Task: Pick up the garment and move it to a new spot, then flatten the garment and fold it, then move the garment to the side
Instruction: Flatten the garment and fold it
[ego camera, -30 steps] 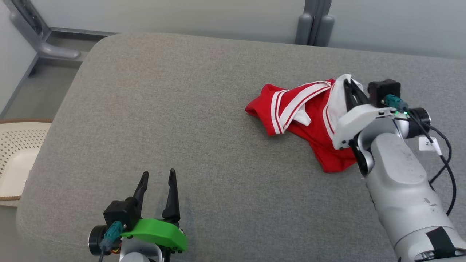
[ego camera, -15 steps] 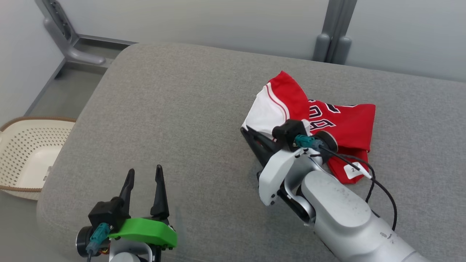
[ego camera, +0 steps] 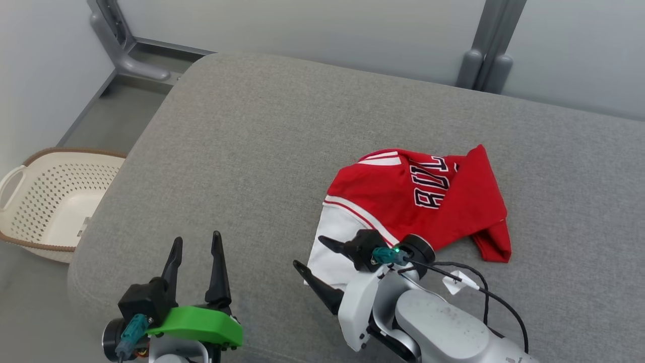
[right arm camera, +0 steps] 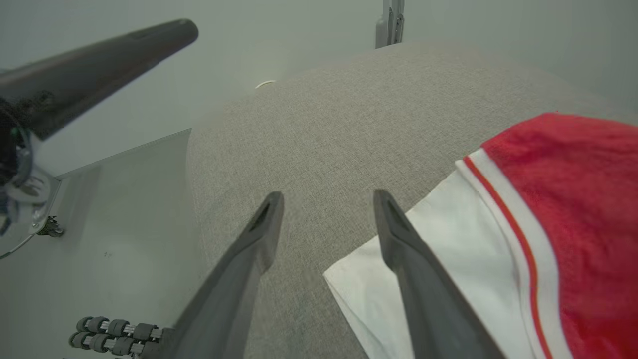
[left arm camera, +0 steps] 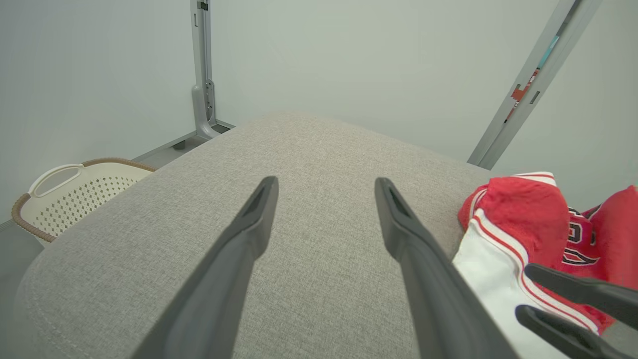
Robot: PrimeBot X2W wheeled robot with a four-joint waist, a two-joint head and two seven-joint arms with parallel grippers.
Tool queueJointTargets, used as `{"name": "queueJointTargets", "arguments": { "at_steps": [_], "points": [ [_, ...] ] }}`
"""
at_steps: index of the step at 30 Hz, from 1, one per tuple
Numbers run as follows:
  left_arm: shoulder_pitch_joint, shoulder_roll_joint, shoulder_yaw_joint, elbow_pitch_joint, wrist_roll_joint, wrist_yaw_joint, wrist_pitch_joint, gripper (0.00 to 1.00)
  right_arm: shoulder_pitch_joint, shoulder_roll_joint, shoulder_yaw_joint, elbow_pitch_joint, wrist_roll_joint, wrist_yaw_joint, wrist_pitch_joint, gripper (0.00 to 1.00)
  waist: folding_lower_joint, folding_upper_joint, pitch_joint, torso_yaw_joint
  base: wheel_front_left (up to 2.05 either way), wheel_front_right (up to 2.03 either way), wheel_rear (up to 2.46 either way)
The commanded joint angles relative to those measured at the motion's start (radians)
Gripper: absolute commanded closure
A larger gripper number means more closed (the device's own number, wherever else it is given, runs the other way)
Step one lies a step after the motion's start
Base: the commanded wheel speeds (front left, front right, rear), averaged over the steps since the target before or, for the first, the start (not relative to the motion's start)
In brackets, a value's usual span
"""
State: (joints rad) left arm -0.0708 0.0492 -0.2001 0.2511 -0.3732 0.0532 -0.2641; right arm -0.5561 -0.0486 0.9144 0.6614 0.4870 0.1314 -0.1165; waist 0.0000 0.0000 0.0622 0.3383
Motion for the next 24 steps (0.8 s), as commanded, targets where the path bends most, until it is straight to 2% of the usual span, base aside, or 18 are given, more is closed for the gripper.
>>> {"name": "queueJointTargets", "arguments": {
  "at_steps": [1, 6, 12, 18, 24],
  "points": [
    [0.015, 0.003, 0.004, 0.0, -0.002, 0.005, 0.0, 0.0, 0.006, -0.004, -0.004, 0.0, 0.007, -0.002, -0.019, 0.0, 0.0, 0.0, -0.013, -0.019, 0.0, 0.0, 0.0],
    [0.03, 0.003, 0.014, 0.006, 0.013, -0.001, 0.0, 0.0, -0.007, -0.003, -0.087, 0.003, 0.011, -0.002, -0.091, 0.0, 0.0, 0.0, -0.054, -0.069, 0.0, 0.0, 0.0],
    [0.047, 0.003, 0.023, 0.001, 0.025, -0.002, 0.0, 0.0, 0.016, -0.004, -0.309, 0.029, -0.045, -0.002, -0.135, 0.0, 0.0, 0.0, -0.078, -0.134, 0.0, 0.0, 0.0],
    [0.052, 0.003, 0.023, -0.001, 0.03, -0.005, 0.0, 0.0, 0.088, -0.003, -0.51, 0.089, -0.115, -0.002, -0.144, 0.0, 0.0, 0.0, -0.065, -0.161, 0.0, 0.0, 0.0],
    [0.043, 0.003, 0.026, 0.001, 0.033, -0.005, 0.0, 0.0, 0.17, -0.003, -0.583, 0.128, -0.104, -0.002, -0.134, 0.0, 0.0, 0.0, -0.034, -0.155, 0.0, 0.0, 0.0]
  ]
}}
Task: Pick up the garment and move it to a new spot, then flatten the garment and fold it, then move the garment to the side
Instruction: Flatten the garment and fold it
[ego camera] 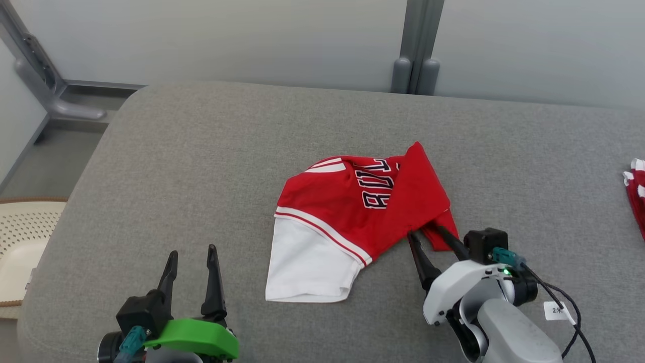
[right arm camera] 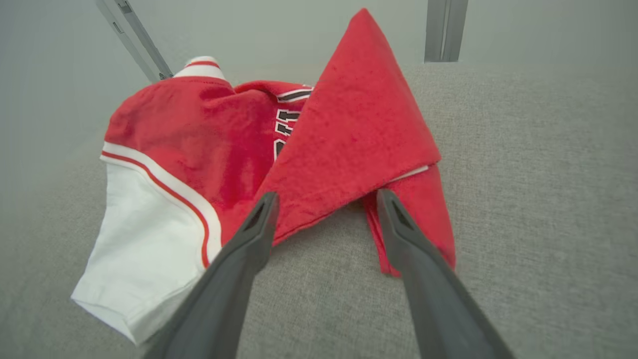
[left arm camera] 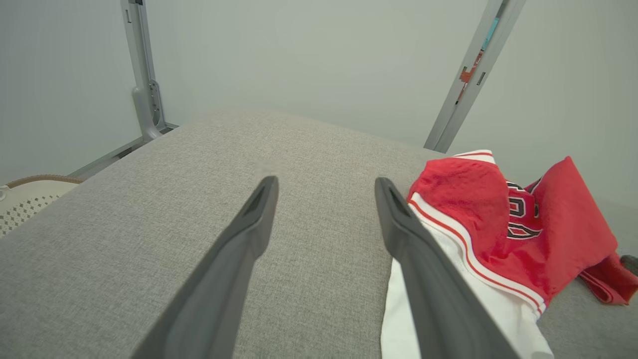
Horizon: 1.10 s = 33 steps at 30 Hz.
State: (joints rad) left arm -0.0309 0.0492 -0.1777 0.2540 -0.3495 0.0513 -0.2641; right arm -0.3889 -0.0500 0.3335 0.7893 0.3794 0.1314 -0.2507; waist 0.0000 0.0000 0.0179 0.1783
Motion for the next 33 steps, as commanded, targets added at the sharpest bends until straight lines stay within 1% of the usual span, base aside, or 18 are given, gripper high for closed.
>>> {"name": "queueJointTargets", "arguments": {
  "at_steps": [1, 4, 7, 11, 15, 16, 18, 19, 22, 25, 27, 33],
  "points": [
    [0.0, 0.003, 0.004, -0.002, 0.01, -0.004, 0.0, 0.0, 0.008, -0.001, -0.006, 0.004, 0.01, -0.002, 0.002, 0.0, 0.0, 0.0, 0.015, 0.007, 0.0, 0.0, 0.0],
    [-0.015, 0.004, 0.004, 0.003, 0.014, -0.006, 0.0, 0.0, 0.003, -0.002, -0.02, 0.029, 0.002, -0.002, 0.003, 0.0, 0.0, 0.0, 0.026, 0.02, 0.0, 0.0, 0.0],
    [-0.029, 0.004, -0.002, 0.007, 0.015, -0.011, 0.0, 0.0, -0.018, -0.002, -0.032, 0.055, 0.042, -0.002, 0.01, 0.0, 0.0, 0.0, 0.035, 0.043, 0.0, 0.0, 0.0],
    [-0.04, 0.004, -0.004, 0.01, 0.016, -0.013, 0.0, 0.0, -0.068, -0.002, -0.052, 0.107, 0.031, -0.002, 0.003, 0.0, 0.0, 0.0, 0.045, 0.072, 0.0, 0.0, 0.0],
    [-0.043, 0.003, 0.003, 0.009, 0.016, -0.011, 0.0, 0.0, -0.125, -0.003, -0.071, 0.134, 0.041, -0.002, -0.007, 0.0, 0.0, 0.0, 0.053, 0.084, 0.0, 0.0, 0.0],
    [-0.042, 0.003, 0.004, 0.009, 0.016, -0.012, 0.0, 0.0, -0.138, -0.003, -0.077, 0.14, 0.033, -0.002, -0.008, 0.39, 0.0, 0.0, 0.053, 0.084, 0.0, 0.0, 0.0],
    [-0.041, 0.003, 0.007, 0.01, 0.018, -0.01, 0.0, 0.0, -0.17, -0.003, -0.096, 0.152, 0.007, -0.002, -0.012, 0.94, 0.0, 0.0, 0.053, 0.082, 0.0, 0.0, 0.0],
    [-0.04, 0.003, 0.009, 0.01, 0.018, -0.009, 0.0, 0.0, -0.182, -0.003, -0.108, 0.152, -0.004, -0.002, -0.014, 1.0, 0.0, 0.0, 0.051, 0.08, 0.0, 0.0, 0.0],
    [-0.031, 0.003, 0.012, 0.005, 0.017, -0.006, 0.0, 0.0, -0.215, -0.006, -0.161, 0.129, -0.068, -0.002, -0.015, 1.0, 0.0, 0.0, 0.042, 0.065, 0.0, 0.0, 0.0],
    [-0.018, 0.003, 0.016, 0.003, 0.015, -0.002, 0.0, 0.0, -0.221, -0.008, -0.24, 0.065, -0.162, -0.002, -0.015, 1.0, 0.0, 0.0, 0.03, 0.045, 0.0, 0.0, 0.0],
    [-0.009, 0.003, 0.019, 0.0, 0.01, 0.0, 0.0, 0.0, -0.209, -0.007, -0.289, 0.006, -0.231, -0.002, -0.015, 1.0, 0.0, 0.0, 0.02, 0.028, 0.0, 0.0, 0.0],
    [0.01, 0.003, 0.023, -0.007, 0.003, 0.006, 0.0, 0.0, -0.14, -0.004, -0.39, -0.146, -0.378, -0.002, -0.005, 1.0, 0.0, 0.0, 0.004, -0.02, 0.0, 0.0, 0.0]
  ]
}}
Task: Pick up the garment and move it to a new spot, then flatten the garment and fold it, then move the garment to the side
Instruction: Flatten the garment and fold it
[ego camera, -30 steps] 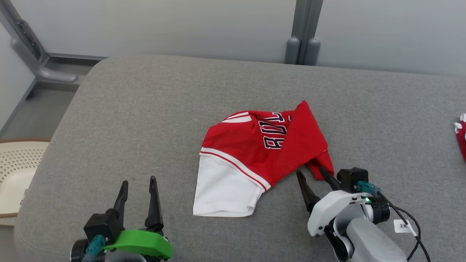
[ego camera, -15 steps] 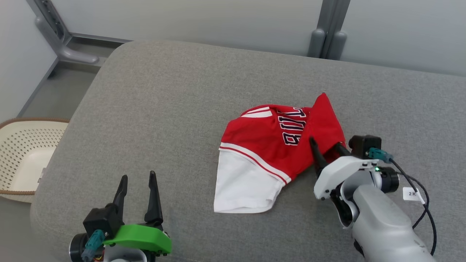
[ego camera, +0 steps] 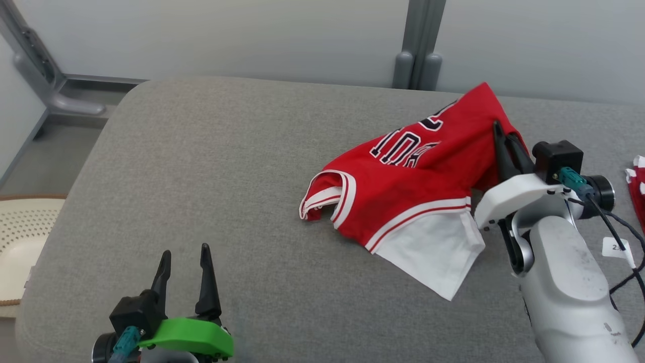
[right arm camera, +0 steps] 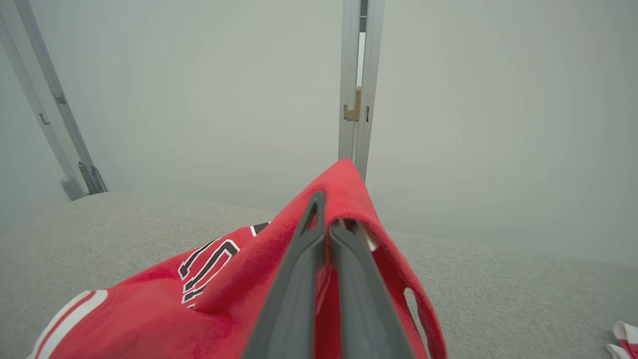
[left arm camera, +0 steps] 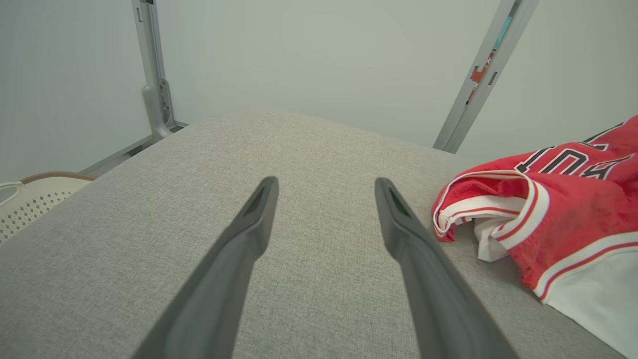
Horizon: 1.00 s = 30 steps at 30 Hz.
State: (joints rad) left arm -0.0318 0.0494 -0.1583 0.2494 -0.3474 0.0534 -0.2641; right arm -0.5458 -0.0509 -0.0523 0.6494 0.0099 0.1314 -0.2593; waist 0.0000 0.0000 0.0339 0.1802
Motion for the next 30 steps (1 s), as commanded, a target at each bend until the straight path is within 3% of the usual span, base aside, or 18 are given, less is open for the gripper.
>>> {"name": "queueJointTargets", "arguments": {
  "at_steps": [1, 6, 13, 15, 16, 17, 23, 30],
  "points": [
    [0.013, 0.003, 0.004, -0.005, 0.001, 0.006, 0.0, 0.0, 0.034, -0.003, -0.015, -0.031, -0.027, -0.002, 0.012, 1.0, 0.0, 0.0, -0.012, -0.029, 0.0, 0.0, 0.0],
    [0.018, 0.003, 0.0, -0.013, -0.01, 0.009, 0.0, 0.0, 0.19, 0.0, -0.064, -0.174, -0.072, -0.002, 0.092, 1.0, 0.0, 0.0, 0.0, -0.056, 0.0, 0.0, 0.0],
    [0.0, 0.003, -0.005, -0.012, -0.009, 0.007, 0.0, 0.0, 0.324, 0.0, -0.047, -0.193, 0.004, -0.002, 0.126, 1.0, 0.0, 0.0, 0.017, -0.071, 0.0, 0.0, 0.0],
    [-0.004, 0.003, -0.005, -0.008, -0.005, 0.004, 0.0, 0.0, 0.336, 0.0, -0.033, -0.177, 0.021, -0.002, 0.122, 0.75, 0.0, 0.0, 0.018, -0.074, 0.0, 0.0, 0.0],
    [-0.006, 0.003, -0.006, -0.006, -0.004, 0.003, 0.0, 0.0, 0.338, -0.001, -0.023, -0.17, 0.033, -0.002, 0.113, 0.48, 0.0, 0.0, 0.017, -0.074, 0.0, 0.0, 0.0],
    [-0.007, 0.003, -0.008, -0.005, -0.003, 0.003, 0.0, 0.0, 0.338, 0.0, -0.015, -0.166, 0.037, -0.002, 0.109, 0.0, 0.0, 0.0, 0.016, -0.074, 0.0, 0.0, 0.0],
    [0.008, 0.003, -0.022, 0.004, -0.006, -0.001, 0.0, 0.0, 0.368, -0.001, 0.034, -0.154, 0.085, -0.002, 0.075, 0.0, 0.0, 0.0, -0.002, -0.08, 0.0, 0.0, 0.0],
    [0.03, 0.003, -0.04, -0.002, -0.011, 0.0, 0.0, 0.0, 0.437, -0.001, 0.042, -0.228, 0.128, -0.002, 0.039, 0.0, 0.0, 0.0, -0.032, -0.109, 0.0, 0.0, 0.0]
  ]
}}
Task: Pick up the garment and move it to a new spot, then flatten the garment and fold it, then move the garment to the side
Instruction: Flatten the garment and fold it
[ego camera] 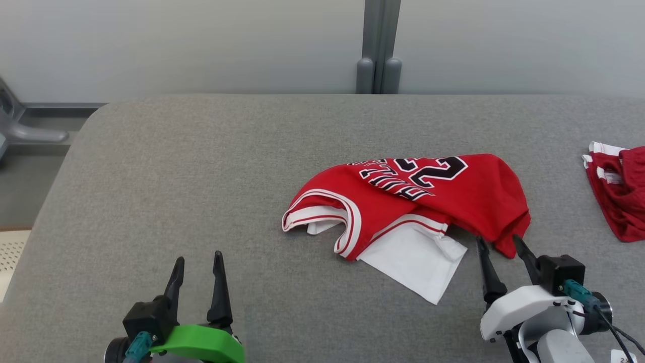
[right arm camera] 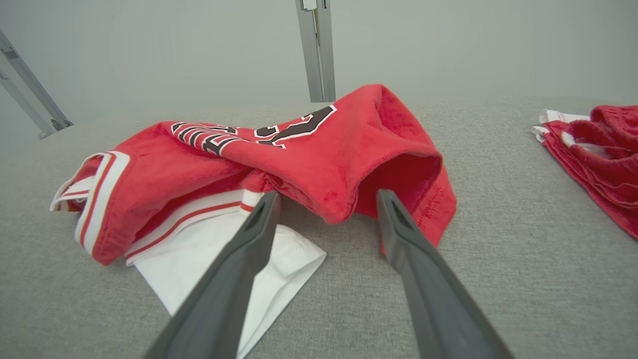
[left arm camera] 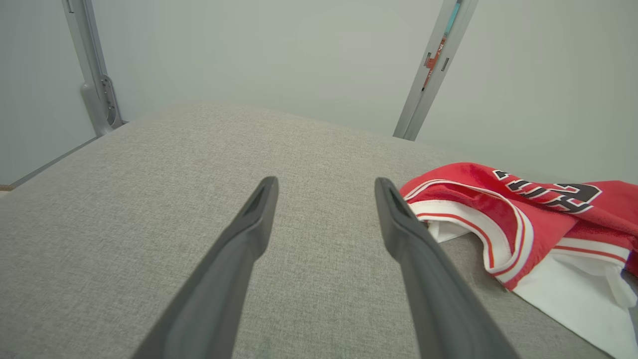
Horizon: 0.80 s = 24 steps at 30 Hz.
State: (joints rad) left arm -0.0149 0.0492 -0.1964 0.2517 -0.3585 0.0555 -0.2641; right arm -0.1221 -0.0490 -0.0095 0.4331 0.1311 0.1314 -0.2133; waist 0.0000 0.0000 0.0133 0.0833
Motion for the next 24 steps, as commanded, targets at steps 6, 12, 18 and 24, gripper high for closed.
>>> {"name": "queueJointTargets", "arguments": {
  "at_steps": [6, 12, 18, 24],
  "points": [
    [-0.005, 0.003, -0.04, -0.011, -0.009, -0.008, 0.0, 0.0, 0.037, -0.003, -0.036, -0.108, -0.03, -0.002, -0.019, 0.0, 0.0, 0.0, -0.037, -0.043, 0.0, 0.0, 0.0],
    [-0.035, 0.003, -0.095, -0.005, -0.031, -0.008, 0.0, 0.0, 0.058, -0.003, -0.045, -0.185, -0.051, -0.002, -0.014, 0.0, 0.0, 0.0, -0.066, -0.052, 0.0, 0.0, 0.0],
    [-0.023, 0.003, -0.129, 0.005, -0.047, 0.002, 0.0, 0.0, 0.092, -0.003, -0.021, -0.213, -0.032, -0.002, -0.011, 0.0, 0.0, 0.0, -0.086, -0.051, 0.0, 0.0, 0.0],
    [-0.015, 0.003, -0.13, 0.014, -0.043, 0.002, 0.0, 0.0, 0.103, -0.003, -0.005, -0.206, -0.01, -0.002, -0.014, 0.0, 0.0, 0.0, -0.092, -0.047, 0.0, 0.0, 0.0]
  ]
}}
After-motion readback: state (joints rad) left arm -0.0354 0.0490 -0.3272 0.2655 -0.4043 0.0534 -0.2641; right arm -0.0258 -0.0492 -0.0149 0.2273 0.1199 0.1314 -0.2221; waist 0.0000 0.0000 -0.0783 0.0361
